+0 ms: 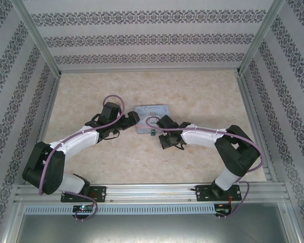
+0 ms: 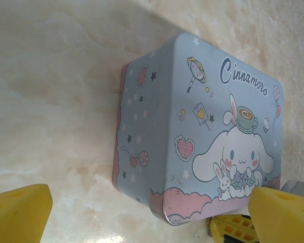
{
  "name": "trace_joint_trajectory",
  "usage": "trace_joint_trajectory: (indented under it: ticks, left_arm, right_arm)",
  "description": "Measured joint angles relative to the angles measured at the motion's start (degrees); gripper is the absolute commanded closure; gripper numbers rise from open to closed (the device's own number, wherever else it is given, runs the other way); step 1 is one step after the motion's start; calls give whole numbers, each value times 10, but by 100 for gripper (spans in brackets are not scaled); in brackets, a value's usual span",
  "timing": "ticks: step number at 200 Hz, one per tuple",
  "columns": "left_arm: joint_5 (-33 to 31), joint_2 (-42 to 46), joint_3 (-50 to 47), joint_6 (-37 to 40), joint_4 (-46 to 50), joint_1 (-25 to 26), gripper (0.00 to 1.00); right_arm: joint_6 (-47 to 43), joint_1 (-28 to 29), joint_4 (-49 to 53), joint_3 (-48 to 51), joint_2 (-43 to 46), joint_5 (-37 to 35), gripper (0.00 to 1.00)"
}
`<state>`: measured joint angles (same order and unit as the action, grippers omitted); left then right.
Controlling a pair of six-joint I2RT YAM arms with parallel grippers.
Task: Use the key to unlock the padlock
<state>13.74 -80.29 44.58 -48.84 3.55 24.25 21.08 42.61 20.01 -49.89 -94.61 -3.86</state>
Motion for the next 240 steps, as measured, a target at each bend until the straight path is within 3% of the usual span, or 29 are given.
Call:
trace_joint_trajectory:
  ticks: [71, 159, 217, 240]
  left_arm:
    - [17, 13, 0, -16, -1, 0, 1]
    - [106, 6, 0, -43, -61, 19, 1]
    - [153, -24, -19, -137, -175, 39, 20]
    - [166, -43, -19, -169, -213, 47, 38]
  right_arm:
    - [19, -24, 2, 46, 93, 70, 100]
    - [73, -73, -58, 94, 172, 163, 100]
    - [127, -84, -106, 99, 217, 202, 100]
    - [145, -89, -116, 92, 227, 213, 100]
